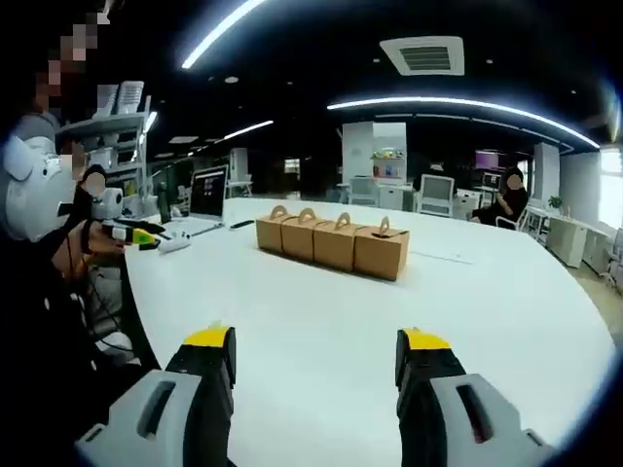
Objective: Pick up one paper box from the group, open the paper box, and remove the item inside
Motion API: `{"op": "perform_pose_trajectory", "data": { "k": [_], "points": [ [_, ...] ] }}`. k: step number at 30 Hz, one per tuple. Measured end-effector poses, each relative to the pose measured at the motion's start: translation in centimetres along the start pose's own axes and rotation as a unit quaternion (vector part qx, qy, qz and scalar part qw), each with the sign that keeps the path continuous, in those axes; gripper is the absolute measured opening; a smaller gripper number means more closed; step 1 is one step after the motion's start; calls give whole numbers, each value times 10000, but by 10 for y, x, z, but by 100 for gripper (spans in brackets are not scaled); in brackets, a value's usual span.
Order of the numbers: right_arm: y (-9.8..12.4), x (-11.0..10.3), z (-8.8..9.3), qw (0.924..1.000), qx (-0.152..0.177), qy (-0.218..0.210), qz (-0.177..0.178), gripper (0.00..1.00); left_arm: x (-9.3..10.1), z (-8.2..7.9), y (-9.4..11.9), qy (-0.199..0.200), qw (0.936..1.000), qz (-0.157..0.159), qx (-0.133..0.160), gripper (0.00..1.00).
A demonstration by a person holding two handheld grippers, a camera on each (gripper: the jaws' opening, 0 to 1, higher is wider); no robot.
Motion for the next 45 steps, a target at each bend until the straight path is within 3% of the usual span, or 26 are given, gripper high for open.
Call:
{"op": "perform_pose_trajectory", "data": {
  "k": [13,21,38,45],
  "points": [
    [-3,-3,1,9998,-144,124,-95,66,2,-3,4,-63,10000,46,-4,63],
    [2,3,-12,9996,-140,222,-73,66,6,-9,9,-83,9999,84,-4,63],
    [17,2,-43,9978,-125,511,-401,70,23,-35,20,-369,9993,84,-56,69],
    [16,0,-43,9970,-141,604,-464,72,26,-35,20,-362,9993,84,-58,70]
  ]
}}
Point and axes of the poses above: the point that each gripper's makers call its tool centre point, and the gripper's own axes: y roughly backward along the fingers, x roughly to its right, z roughly out of its underside, the point moved 1 cm from there along y, roughly backward along the fingers, and after that the axes turned 6 degrees about y, right-handed, at the moved point
